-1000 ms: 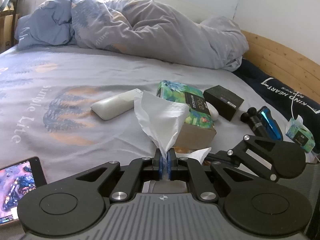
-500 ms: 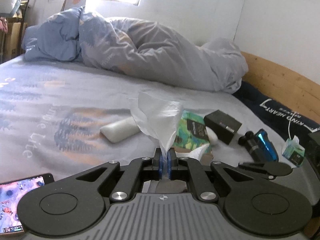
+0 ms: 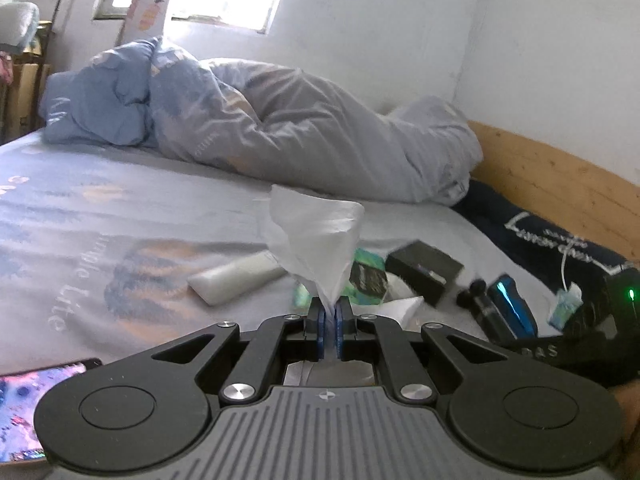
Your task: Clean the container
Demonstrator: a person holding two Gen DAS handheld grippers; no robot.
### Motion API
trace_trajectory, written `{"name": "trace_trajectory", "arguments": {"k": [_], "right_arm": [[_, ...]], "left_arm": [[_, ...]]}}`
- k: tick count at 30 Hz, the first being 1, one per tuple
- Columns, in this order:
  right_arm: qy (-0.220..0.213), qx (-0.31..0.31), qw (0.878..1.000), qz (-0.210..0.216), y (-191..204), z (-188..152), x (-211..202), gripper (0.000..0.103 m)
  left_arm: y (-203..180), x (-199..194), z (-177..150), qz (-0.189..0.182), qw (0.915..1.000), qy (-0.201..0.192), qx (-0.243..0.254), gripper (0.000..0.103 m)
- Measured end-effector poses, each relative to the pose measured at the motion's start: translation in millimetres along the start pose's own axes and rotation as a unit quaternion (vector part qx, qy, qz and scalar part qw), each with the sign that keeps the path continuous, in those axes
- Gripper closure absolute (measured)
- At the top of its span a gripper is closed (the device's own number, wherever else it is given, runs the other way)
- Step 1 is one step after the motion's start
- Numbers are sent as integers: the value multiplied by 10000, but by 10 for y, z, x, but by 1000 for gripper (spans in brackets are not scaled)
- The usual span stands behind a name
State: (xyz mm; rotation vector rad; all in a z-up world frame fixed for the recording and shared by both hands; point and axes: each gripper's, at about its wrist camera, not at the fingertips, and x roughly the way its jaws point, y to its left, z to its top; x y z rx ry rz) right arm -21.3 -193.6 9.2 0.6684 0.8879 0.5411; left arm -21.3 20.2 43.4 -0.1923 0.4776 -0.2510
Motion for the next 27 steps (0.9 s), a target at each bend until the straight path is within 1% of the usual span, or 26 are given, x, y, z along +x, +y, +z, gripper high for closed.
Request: {"name": "trace_trajectory", "arguments": {"k": [1, 2, 4, 5, 6, 8, 10, 13, 17, 22, 27], "right_arm": [[15, -86, 9998, -177, -11, -9, 5, 54], [13, -172, 9994, -314, -17, -21, 3, 48], [-23, -403, 9977, -544, 2, -52, -31, 42], [-55, -565, 9960, -685, 28, -63, -50, 35], [-96, -765, 9933, -862, 74, -68, -85, 31], [-242, -1346, 9830, -1223, 183, -73, -160, 19], [-374, -1830, 9711, -1488, 276, -115, -205, 18], [-513, -2384, 9560, -1630, 407, -192, -279, 5], [-471, -2940, 9426, -1512, 537, -262, -296, 2], [-395, -3606, 9212, -1409, 654, -349, -309, 0], [-298, -3858, 9105, -1461, 606, -372, -318, 0]], "left_arm": [[-24, 18, -24, -20, 10000, 56, 39, 94], [-53, 44, -47, -52, 9999, 119, 80, 94], [-99, 82, -74, -104, 9997, 190, 126, 94], [-122, 102, -84, -140, 9995, 225, 149, 94], [-144, 121, -93, -177, 9994, 259, 172, 94], [-182, 144, -107, -230, 9991, 290, 223, 94], [-201, 170, -119, -255, 9989, 320, 227, 94], [-233, 197, -141, -283, 9987, 354, 247, 94], [-275, 208, -145, -302, 9985, 363, 278, 94], [-301, 226, -164, -349, 9980, 418, 313, 94], [-320, 254, -196, -381, 9975, 497, 323, 94]]}}
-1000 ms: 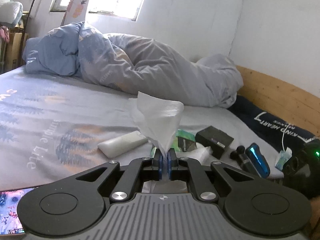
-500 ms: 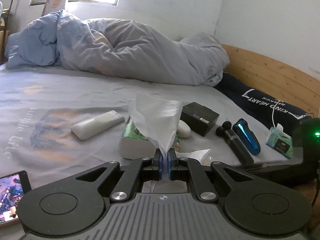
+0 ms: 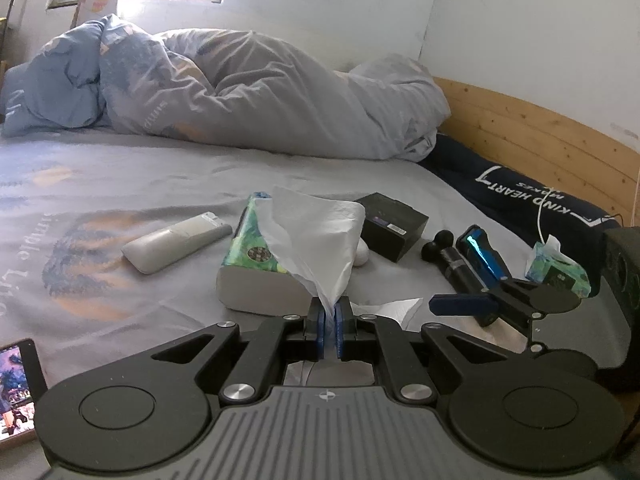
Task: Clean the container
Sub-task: 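Bring the waffle back under the tissue and wipe with the left gripper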
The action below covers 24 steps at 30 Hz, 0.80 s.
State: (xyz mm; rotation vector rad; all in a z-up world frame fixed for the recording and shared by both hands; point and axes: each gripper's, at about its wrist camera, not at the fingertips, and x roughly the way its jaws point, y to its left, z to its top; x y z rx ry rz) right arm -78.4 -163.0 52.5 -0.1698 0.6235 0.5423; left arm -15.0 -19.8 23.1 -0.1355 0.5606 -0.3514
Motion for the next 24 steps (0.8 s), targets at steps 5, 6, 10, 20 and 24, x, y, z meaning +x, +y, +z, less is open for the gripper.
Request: {"name": "trace_trajectory", "arguments": {"k": [5, 6, 10, 20, 24], "right_arm": [[119, -325, 9994, 78, 9, -34, 105, 0], [130, -411, 9990, 85, 25, -43, 116, 0], [127, -674, 9975, 194, 91, -47, 119, 0], [236, -538, 9976, 372, 102, -81, 177, 0], [311, -413, 9978, 419, 70, -88, 204, 0]], "left_arm": [[-4, 83, -33, -145, 9997, 170, -18, 94], [-2, 117, -42, -237, 9994, 249, -29, 94], [-55, 277, -87, -359, 9976, 589, 47, 94], [-168, 395, -180, -721, 9924, 972, 234, 94], [-147, 382, -173, -701, 9923, 1002, 185, 94]]}}
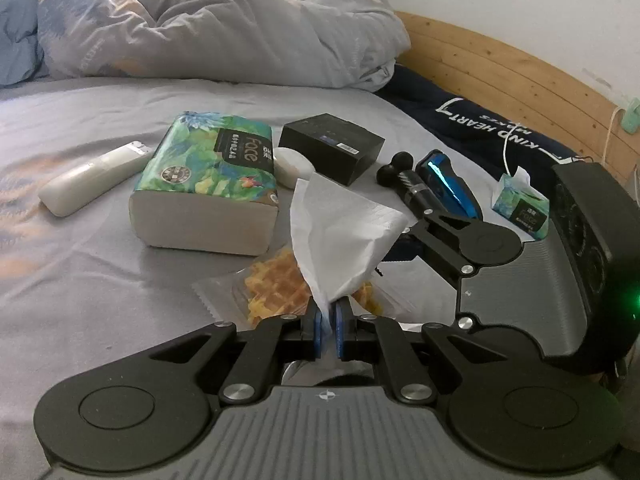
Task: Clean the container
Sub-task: 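Bring the waffle back under the tissue and wipe with the left gripper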
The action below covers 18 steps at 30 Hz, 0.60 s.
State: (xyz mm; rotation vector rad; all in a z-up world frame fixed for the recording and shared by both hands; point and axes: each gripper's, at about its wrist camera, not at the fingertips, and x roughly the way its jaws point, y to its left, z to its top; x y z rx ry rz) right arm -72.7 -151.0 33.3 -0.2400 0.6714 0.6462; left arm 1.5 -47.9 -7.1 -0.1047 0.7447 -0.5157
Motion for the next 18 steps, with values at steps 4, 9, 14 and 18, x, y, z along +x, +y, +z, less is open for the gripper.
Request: {"name": "trace_trajectory", "arguments": {"k": [4, 9, 14, 18], "right_arm": [[72, -34, 10000, -11, 6, 4, 21, 0], [128, -72, 9999, -54, 22, 27, 61, 0], [153, -107, 9998, -65, 26, 37, 67, 0], [155, -87, 9998, -54, 11, 30, 68, 0]], "left_arm": [[-24, 36, 8, -82, 9999, 61, -5, 94], [-28, 83, 27, -106, 9999, 77, 34, 94], [-40, 75, 16, 136, 9998, -17, 130, 94], [-37, 47, 17, 196, 9997, -31, 161, 94]]}}
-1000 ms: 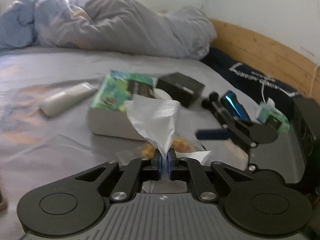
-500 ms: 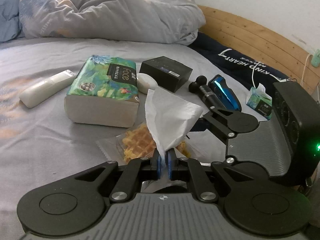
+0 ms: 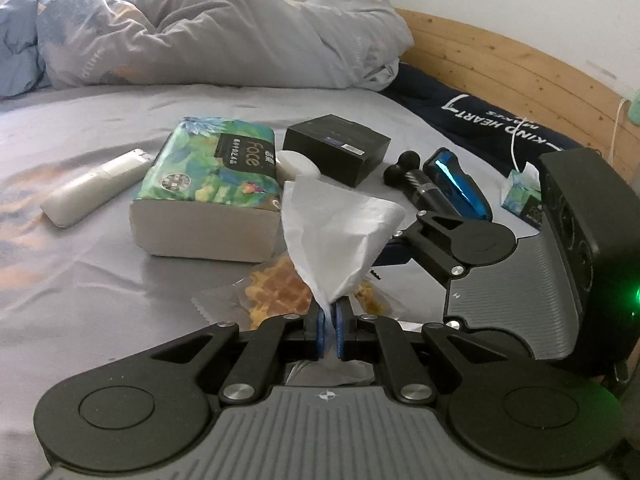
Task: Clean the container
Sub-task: 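Bring the waffle back under the tissue and wipe with the left gripper, then rub the white tissue across the waffle wrapper with the left gripper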
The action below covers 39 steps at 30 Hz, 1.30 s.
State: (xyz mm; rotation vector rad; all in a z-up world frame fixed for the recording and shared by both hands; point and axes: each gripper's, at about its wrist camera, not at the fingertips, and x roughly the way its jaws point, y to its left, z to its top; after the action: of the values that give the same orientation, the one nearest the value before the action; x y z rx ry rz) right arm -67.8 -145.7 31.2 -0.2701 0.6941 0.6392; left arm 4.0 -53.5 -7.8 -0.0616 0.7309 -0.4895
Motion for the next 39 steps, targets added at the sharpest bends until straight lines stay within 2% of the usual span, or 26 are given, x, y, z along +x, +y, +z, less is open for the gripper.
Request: {"name": "trace_trajectory", "arguments": {"k": [24, 32, 39], "right_arm": [[-94, -116, 9999, -85, 55, -54, 3, 0], [-95, -174, 9997, -120, 78, -56, 11, 0], [-94, -183, 9997, -144, 103, -70, 5, 0]], "left_arm": [[5, 12, -43, -288, 9993, 182, -123, 93], [15, 54, -8, -162, 9997, 91, -169, 93], [31, 32, 2, 93, 9999, -59, -80, 93]]}}
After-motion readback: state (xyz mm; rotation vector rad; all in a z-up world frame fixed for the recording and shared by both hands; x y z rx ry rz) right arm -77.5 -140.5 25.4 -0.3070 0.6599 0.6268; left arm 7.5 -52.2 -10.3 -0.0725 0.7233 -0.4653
